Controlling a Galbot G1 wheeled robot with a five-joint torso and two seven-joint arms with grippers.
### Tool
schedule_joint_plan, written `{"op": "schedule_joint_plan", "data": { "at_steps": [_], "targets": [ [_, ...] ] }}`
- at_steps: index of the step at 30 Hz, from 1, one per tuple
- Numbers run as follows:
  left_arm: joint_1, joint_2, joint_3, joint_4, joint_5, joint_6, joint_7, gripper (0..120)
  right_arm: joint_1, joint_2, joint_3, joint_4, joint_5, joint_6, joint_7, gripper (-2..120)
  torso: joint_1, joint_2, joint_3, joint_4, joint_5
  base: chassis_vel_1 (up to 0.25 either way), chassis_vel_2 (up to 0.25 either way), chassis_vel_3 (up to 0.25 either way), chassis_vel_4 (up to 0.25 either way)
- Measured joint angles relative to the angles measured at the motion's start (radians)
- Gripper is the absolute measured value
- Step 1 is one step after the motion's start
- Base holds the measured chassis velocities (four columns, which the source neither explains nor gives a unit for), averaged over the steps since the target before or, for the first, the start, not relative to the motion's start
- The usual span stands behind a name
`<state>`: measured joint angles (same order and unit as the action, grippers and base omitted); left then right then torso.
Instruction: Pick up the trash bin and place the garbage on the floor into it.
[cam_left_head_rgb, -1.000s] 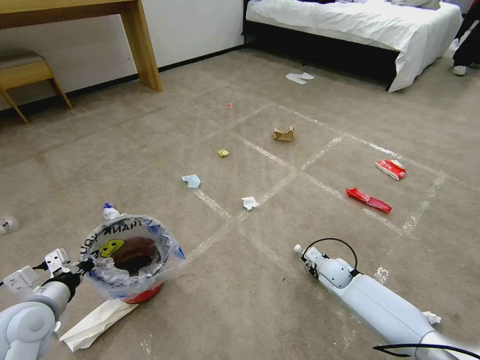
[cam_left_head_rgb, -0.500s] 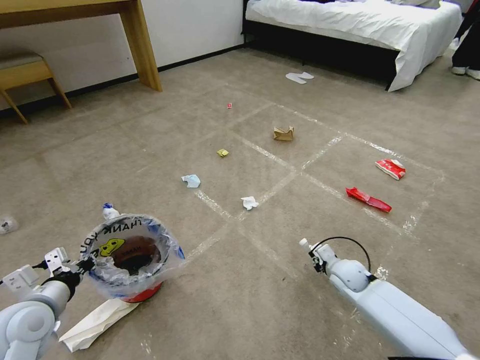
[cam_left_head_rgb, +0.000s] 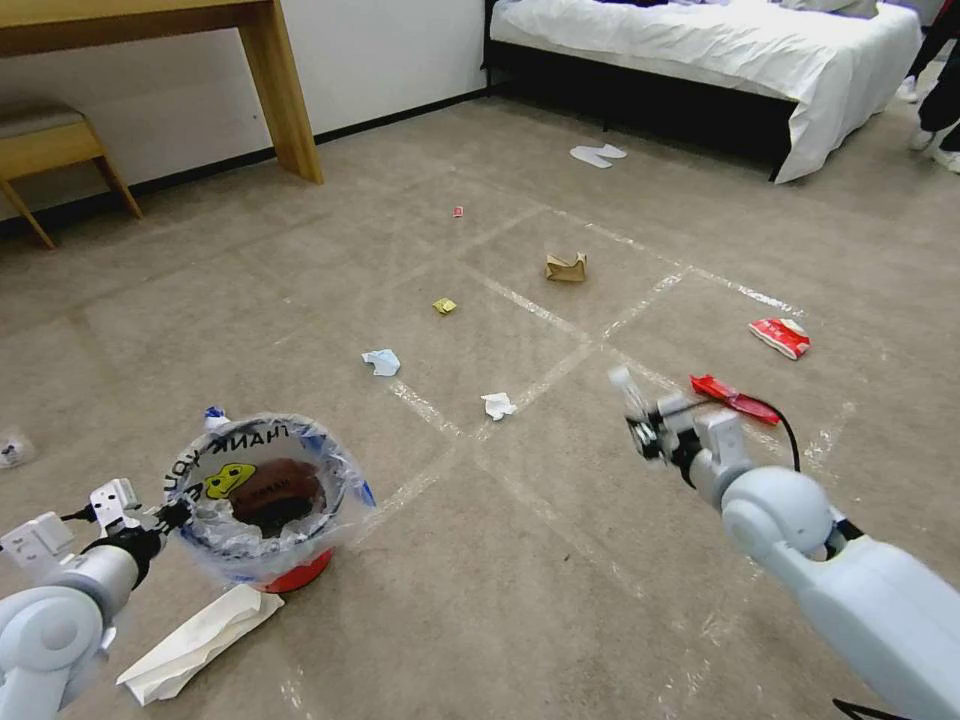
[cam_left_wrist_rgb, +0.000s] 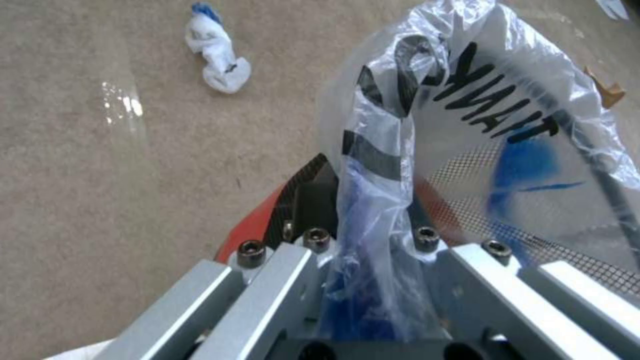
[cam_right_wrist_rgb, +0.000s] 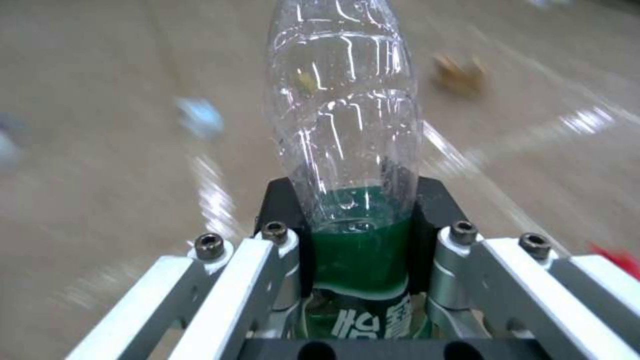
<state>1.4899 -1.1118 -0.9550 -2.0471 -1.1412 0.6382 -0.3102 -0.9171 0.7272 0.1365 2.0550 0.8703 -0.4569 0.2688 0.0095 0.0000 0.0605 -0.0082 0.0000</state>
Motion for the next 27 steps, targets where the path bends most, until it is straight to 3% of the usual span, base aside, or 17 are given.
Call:
{"op": "schedule_joint_plan", "data": {
  "at_steps": [5,14,20,27],
  "targets": [
    [0.003,0.008,0.006,-0.008,-0.011,0.006,-0.003,5,0.033,0.008,-0.017,0.076,0.056,0.033,0.004,23,0.000,0.000,0.000,0.0001,-0.0005,0.000,0.000,0.000,0.000],
    [-0.007,0.028,0.055,-0.026,-0.060,0.034,-0.031,5,0.206,0.054,-0.152,0.123,0.146,0.215,-0.039,22,0.000,0.000,0.000,-0.0002,-0.0002,0.000,0.000,0.000,0.000],
    [-0.011,0.026,0.071,-0.027,-0.057,0.039,-0.035,5,0.324,0.177,-0.330,0.057,0.197,0.320,-0.061,22,0.000,0.000,0.000,0.0002,-0.0003,0.000,0.000,0.000,0.000],
    [-0.003,0.010,0.072,-0.038,-0.041,0.040,-0.034,5,0.393,0.267,-0.499,0.017,0.234,0.342,-0.049,22,0.000,0.000,0.000,0.0000,-0.0004,0.000,0.000,0.000,0.000]
  ]
}}
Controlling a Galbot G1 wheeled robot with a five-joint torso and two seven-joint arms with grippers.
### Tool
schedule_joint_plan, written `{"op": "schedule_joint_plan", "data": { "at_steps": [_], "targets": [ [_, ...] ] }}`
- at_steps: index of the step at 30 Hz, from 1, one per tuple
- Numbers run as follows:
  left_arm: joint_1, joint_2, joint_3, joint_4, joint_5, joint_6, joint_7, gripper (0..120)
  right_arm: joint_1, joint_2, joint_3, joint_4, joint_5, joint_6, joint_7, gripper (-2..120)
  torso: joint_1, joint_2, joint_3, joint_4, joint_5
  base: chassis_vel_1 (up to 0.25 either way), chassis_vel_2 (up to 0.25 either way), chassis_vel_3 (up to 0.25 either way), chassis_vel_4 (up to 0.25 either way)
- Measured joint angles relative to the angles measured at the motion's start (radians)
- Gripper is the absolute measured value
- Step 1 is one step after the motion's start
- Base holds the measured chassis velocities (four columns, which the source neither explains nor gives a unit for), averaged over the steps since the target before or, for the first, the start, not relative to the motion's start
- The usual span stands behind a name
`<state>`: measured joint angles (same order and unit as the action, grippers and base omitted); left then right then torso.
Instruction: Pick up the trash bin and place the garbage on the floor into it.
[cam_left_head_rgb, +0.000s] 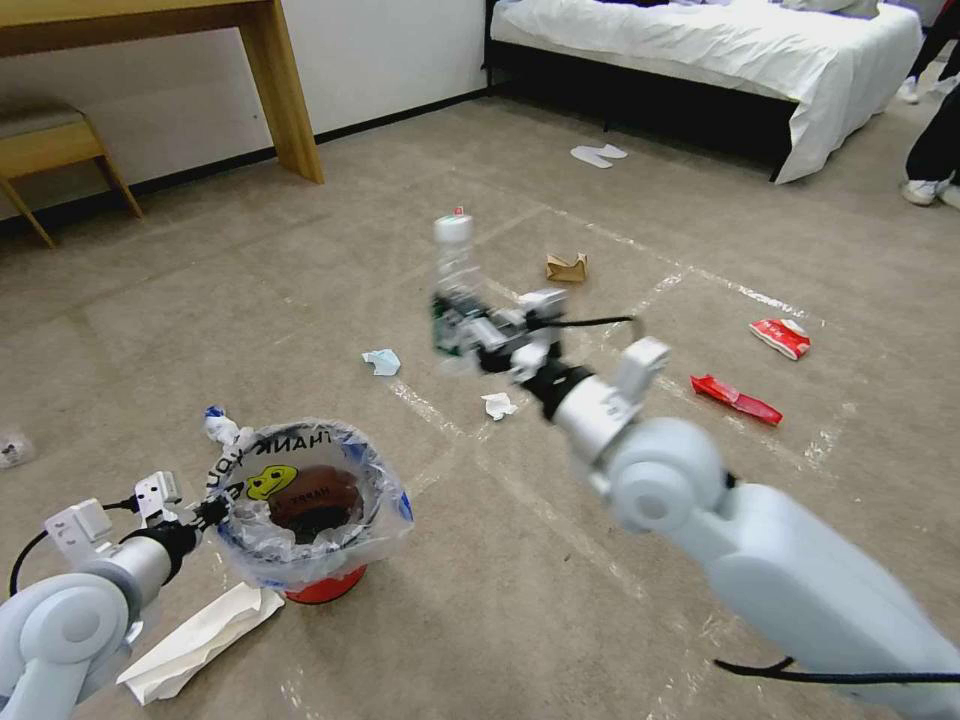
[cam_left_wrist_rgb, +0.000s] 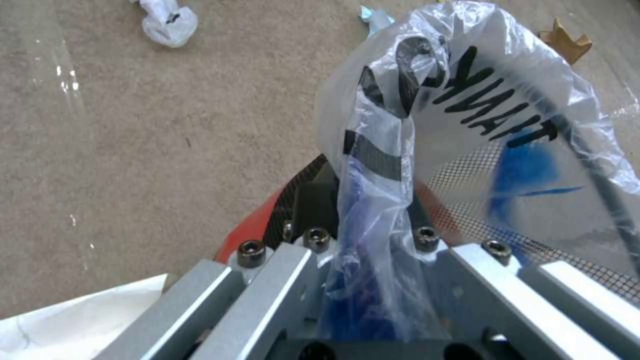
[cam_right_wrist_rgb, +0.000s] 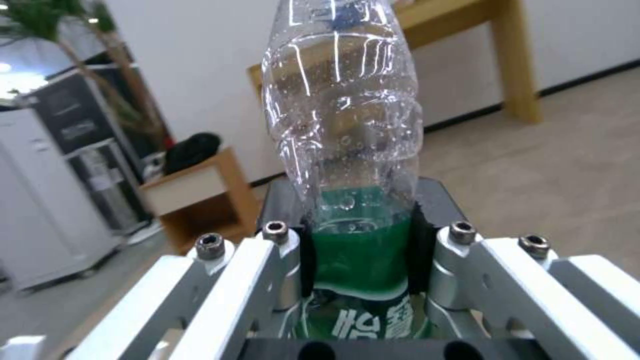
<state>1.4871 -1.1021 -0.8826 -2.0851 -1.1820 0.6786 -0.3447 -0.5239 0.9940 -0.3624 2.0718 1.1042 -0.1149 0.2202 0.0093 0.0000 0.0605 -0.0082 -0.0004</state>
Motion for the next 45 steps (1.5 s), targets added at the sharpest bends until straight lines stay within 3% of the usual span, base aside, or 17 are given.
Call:
{"op": "schedule_joint_plan", "data": {
  "at_steps": [12,21,45],
  "targets": [
    [0.013,-0.012,-0.015,-0.021,0.009,0.000,0.002,5,0.073,0.193,-0.227,-0.154,-0.046,0.046,-0.002,22,0.000,0.000,0.000,0.0001,0.0001,0.000,0.000,0.000,0.000],
    [0.023,-0.015,-0.023,-0.035,0.009,0.000,0.003,5,0.071,0.256,-0.296,-0.229,-0.084,0.060,-0.006,22,0.000,0.000,0.000,0.0000,0.0001,0.000,0.000,0.000,0.000],
    [0.031,-0.007,-0.038,-0.055,-0.007,-0.001,0.006,5,0.097,0.302,-0.350,-0.408,-0.169,0.117,-0.046,22,0.000,0.000,0.000,0.0000,0.0003,0.000,0.000,0.000,0.000]
  ]
}}
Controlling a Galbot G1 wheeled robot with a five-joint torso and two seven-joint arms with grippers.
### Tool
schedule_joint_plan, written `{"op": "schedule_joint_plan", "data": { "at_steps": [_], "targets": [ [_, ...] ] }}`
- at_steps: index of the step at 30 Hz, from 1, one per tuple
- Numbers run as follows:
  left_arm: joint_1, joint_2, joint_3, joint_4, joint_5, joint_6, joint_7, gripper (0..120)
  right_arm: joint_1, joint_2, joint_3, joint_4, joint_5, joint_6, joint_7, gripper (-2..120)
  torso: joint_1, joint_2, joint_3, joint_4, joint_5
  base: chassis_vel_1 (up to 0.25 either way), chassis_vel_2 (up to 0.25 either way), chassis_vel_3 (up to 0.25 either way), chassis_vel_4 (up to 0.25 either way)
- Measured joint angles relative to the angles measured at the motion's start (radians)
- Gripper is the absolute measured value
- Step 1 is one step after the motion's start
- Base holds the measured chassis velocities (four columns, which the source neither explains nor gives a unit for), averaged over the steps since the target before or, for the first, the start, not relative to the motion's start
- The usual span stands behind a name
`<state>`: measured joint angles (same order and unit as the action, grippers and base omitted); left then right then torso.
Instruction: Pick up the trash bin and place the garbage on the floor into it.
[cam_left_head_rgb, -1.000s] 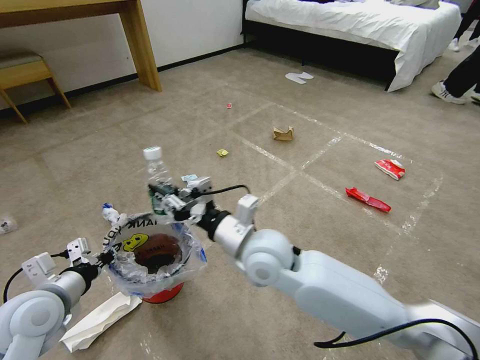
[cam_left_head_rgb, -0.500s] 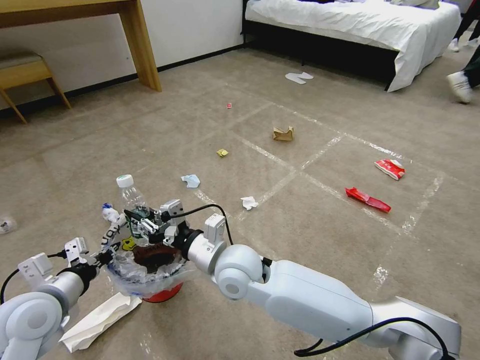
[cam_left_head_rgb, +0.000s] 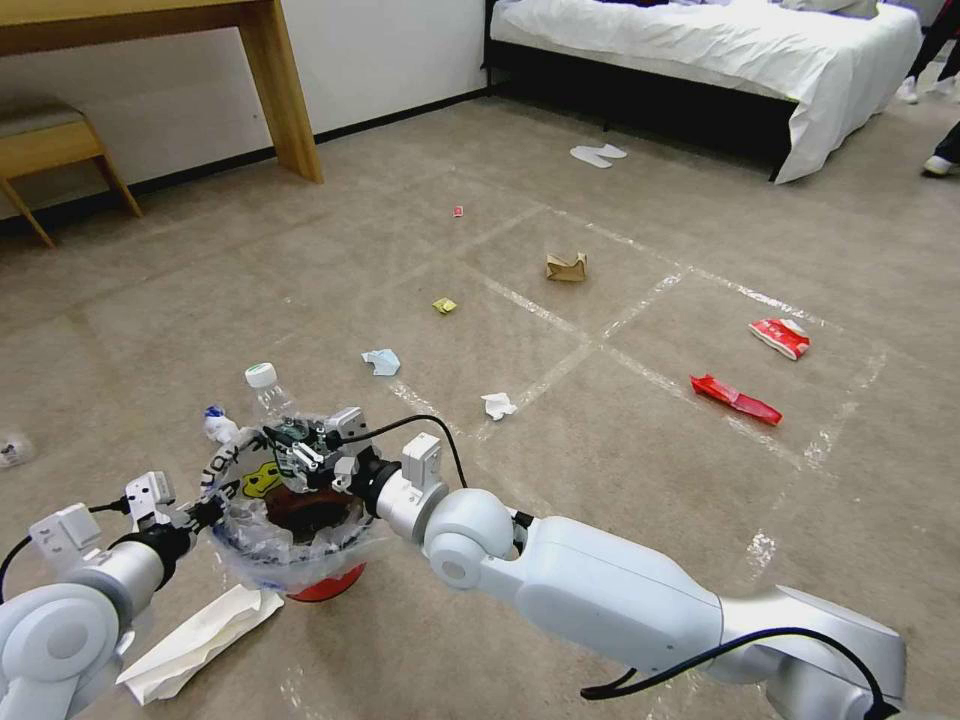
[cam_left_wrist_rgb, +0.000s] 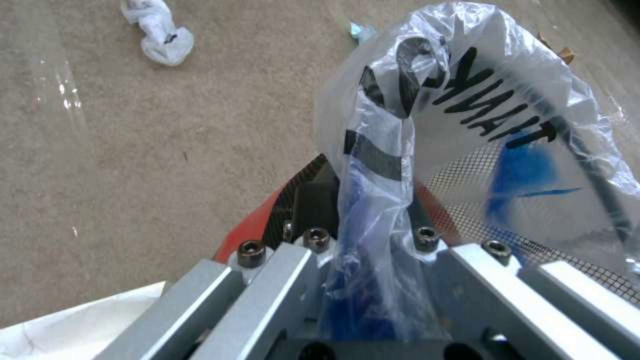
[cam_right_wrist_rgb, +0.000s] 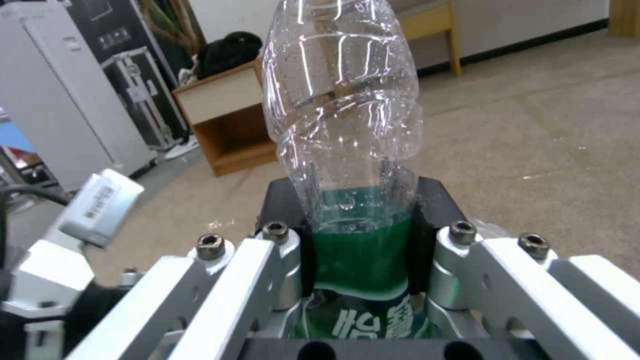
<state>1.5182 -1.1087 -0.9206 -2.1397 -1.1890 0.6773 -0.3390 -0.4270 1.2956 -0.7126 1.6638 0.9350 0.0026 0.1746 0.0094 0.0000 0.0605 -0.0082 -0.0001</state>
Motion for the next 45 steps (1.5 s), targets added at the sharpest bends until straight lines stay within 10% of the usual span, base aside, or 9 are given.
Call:
{"op": "schedule_joint_plan", "data": {
  "at_steps": [19,35,45],
  "targets": [
    [-0.002,-0.005,0.000,0.008,0.009,-0.002,0.003,5,0.000,0.008,-0.013,-0.036,-0.034,0.025,-0.004,25,0.000,0.000,0.000,0.0000,0.0000,0.000,0.000,0.000,0.000],
    [0.000,-0.009,-0.004,0.010,0.013,-0.004,0.005,5,-0.006,0.007,-0.030,-0.024,-0.033,0.011,0.001,88,0.000,0.000,0.000,0.0000,0.0000,0.000,0.000,0.000,0.000],
    [0.003,-0.010,-0.006,0.011,0.015,-0.007,0.009,5,-0.008,0.013,-0.042,-0.027,-0.039,0.010,0.004,99,0.000,0.000,0.000,0.0000,0.0000,0.000,0.000,0.000,0.000]
  ]
}}
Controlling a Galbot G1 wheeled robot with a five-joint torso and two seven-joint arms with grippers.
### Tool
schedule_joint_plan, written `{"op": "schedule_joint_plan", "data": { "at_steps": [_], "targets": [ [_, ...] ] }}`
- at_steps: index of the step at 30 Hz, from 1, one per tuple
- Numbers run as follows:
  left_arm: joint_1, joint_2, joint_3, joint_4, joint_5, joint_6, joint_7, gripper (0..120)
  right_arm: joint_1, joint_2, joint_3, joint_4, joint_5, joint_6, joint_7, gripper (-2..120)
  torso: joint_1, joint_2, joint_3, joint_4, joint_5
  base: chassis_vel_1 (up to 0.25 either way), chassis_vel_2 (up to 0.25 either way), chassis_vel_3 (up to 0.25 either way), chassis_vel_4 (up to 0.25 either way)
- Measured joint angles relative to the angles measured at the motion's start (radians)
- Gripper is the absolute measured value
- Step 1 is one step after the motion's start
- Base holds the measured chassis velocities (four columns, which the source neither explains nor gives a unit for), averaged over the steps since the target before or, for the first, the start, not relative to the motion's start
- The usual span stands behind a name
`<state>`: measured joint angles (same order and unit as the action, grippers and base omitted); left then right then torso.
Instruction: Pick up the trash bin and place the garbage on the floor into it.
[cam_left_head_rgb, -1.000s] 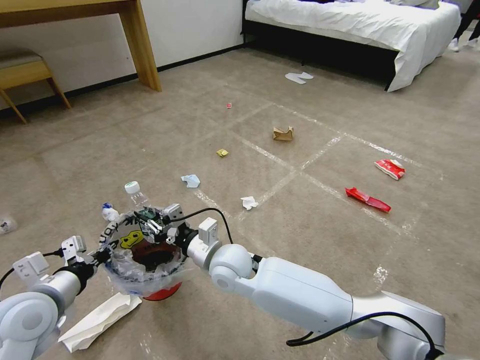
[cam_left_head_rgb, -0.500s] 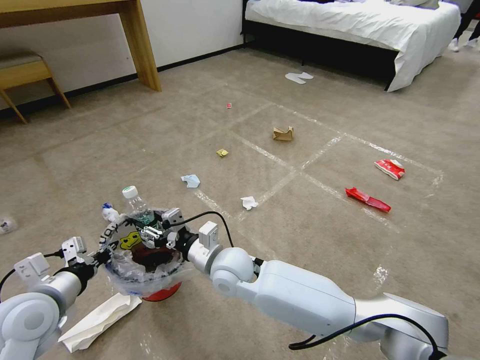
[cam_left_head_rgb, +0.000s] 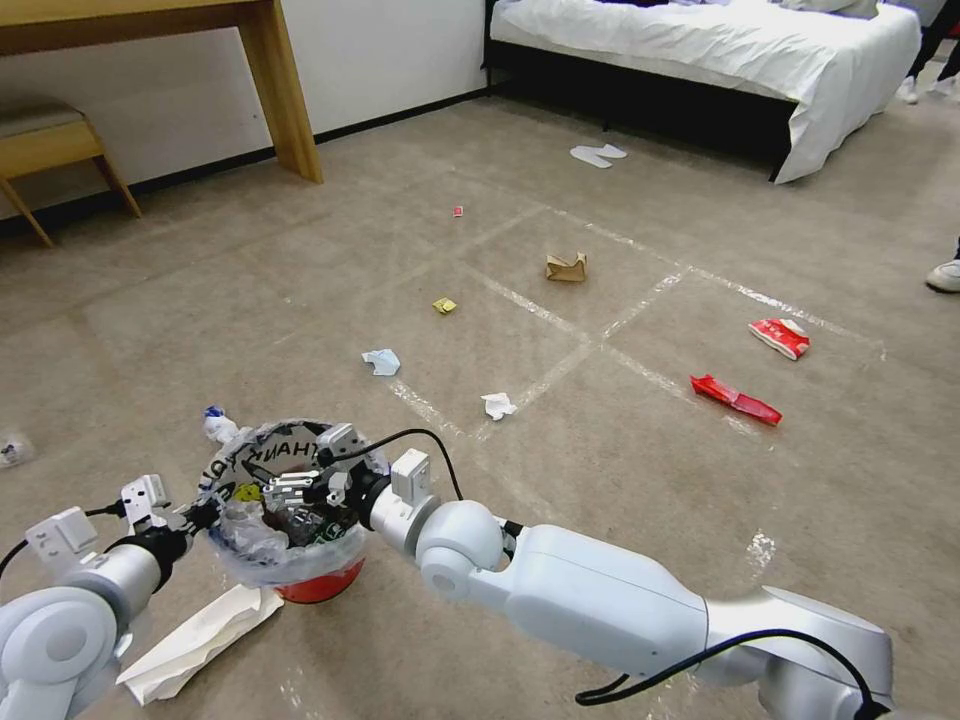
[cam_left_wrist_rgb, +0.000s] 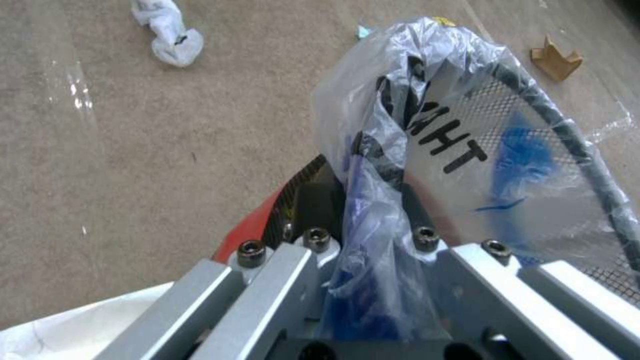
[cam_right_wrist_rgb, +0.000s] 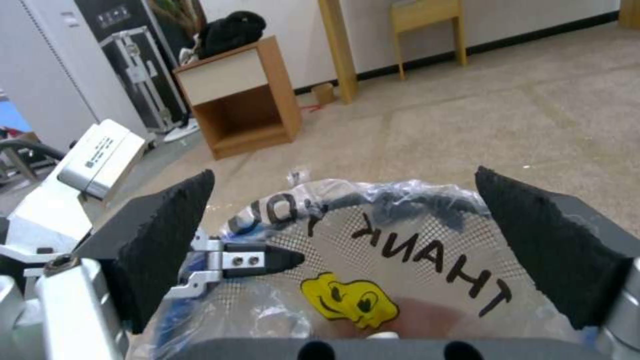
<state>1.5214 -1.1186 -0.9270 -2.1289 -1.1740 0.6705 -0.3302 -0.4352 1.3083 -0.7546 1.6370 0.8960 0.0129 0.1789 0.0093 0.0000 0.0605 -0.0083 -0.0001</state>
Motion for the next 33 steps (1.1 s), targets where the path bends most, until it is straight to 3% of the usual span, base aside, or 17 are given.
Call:
{"op": "schedule_joint_plan", "data": {
  "at_steps": [9,20,29,32,33],
  "targets": [
    [0.000,-0.005,0.002,0.003,0.009,0.000,0.003,5,0.002,-0.005,0.013,0.013,0.000,0.002,0.002,99,0.000,0.000,0.000,0.0000,0.0000,0.000,0.000,0.000,0.000],
    [-0.001,-0.009,0.001,0.006,0.019,-0.003,0.008,5,0.013,-0.005,0.153,0.110,0.053,0.049,-0.010,100,0.000,0.000,0.000,0.0001,0.0000,0.000,0.000,0.000,0.000],
    [-0.003,-0.017,0.000,0.010,0.035,-0.008,0.016,5,-0.018,-0.070,0.359,0.207,0.071,0.128,-0.082,99,0.000,0.000,0.000,0.0002,0.0002,0.000,0.000,0.000,0.000],
    [-0.005,-0.020,0.000,0.010,0.038,-0.009,0.018,5,-0.037,-0.110,0.438,0.237,0.079,0.133,-0.102,99,0.000,0.000,0.000,0.0002,0.0003,0.000,0.000,0.000,0.000],
    [-0.005,-0.023,0.000,0.010,0.043,-0.010,0.019,5,-0.061,-0.165,0.526,0.268,0.091,0.133,-0.118,99,0.000,0.000,0.000,0.0002,0.0004,0.000,0.000,0.000,0.000]
  ]
}}
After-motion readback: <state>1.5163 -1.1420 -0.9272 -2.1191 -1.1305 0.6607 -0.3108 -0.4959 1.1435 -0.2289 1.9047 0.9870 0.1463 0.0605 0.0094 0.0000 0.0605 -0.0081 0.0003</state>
